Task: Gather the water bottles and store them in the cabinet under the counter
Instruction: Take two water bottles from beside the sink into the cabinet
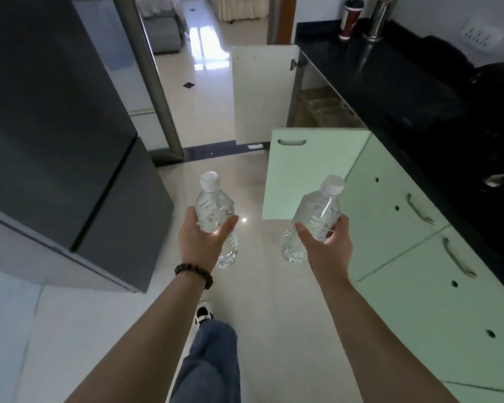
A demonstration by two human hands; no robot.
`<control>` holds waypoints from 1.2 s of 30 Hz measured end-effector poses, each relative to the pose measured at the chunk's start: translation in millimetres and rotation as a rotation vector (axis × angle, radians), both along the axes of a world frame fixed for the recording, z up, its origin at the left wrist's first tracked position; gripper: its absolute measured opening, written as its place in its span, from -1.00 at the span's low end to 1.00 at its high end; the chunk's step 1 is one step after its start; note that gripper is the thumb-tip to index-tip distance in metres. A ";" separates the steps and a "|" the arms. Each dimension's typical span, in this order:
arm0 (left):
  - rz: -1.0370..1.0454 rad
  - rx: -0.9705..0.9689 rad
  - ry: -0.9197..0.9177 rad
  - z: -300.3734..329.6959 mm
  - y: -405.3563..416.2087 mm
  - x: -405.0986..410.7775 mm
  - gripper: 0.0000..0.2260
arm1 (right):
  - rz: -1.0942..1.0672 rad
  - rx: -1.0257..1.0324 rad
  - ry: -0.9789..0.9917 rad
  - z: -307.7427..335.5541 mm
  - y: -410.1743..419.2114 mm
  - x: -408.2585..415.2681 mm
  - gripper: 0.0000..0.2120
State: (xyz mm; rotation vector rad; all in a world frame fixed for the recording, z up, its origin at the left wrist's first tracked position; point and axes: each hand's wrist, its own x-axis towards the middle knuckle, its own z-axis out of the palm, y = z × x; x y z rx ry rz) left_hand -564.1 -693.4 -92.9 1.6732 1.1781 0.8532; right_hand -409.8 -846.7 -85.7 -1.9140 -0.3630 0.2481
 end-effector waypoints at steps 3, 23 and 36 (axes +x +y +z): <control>-0.011 0.010 0.007 -0.2 84.6 20.4 -0.55 | 0.008 0.002 0.005 0.9 82.5 16.0 -0.54; -0.387 -0.078 -0.022 0.3 432.8 266.5 -0.57 | -0.226 -0.014 -0.021 -1.0 426.7 195.9 -0.40; -0.762 -0.105 0.109 12.5 528.9 505.3 -0.61 | -0.636 -0.117 0.108 -18.9 499.0 360.0 -0.48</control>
